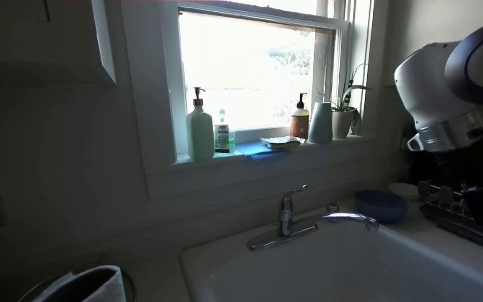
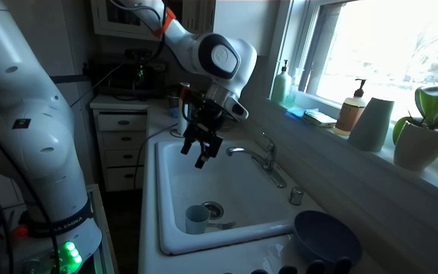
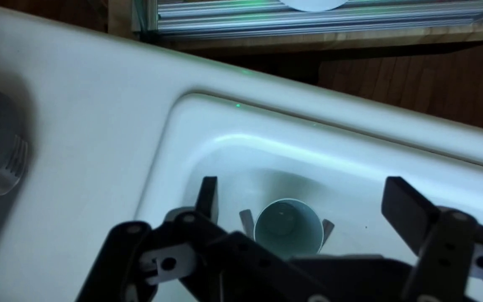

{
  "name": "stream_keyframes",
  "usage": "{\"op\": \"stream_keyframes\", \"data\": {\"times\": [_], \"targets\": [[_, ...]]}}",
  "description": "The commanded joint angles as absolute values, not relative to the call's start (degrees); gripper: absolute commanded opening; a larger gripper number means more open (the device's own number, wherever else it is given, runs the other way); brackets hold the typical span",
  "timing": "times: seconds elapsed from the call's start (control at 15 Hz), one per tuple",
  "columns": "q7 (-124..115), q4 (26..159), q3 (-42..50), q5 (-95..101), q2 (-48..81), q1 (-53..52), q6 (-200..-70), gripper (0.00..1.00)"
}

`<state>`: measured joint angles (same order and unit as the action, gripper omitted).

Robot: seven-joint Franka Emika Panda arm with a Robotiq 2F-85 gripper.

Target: Remove the light blue cup from the sink and put it in the blue bowl, pick up the blue bowl with the cup inside and place them on the dishes drying rack

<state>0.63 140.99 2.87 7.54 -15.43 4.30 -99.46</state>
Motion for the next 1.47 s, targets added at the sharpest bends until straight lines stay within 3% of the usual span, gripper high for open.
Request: {"op": "stream_keyframes", "data": {"times": [0.0, 0.47, 1.07, 1.4], "targets": [[6.1, 143.2, 4.7, 5.3, -9.4, 3.9, -107.3, 1.00], [5.8, 143.2, 4.8, 3.9, -5.3, 4.3, -109.5, 1.00], [16.8, 146.9, 6.2, 5.1, 3.6, 5.8, -135.3, 1.00], [25.7, 146.9, 5.8, 1.0, 8.6, 7.8, -140.4, 1.00]]}}
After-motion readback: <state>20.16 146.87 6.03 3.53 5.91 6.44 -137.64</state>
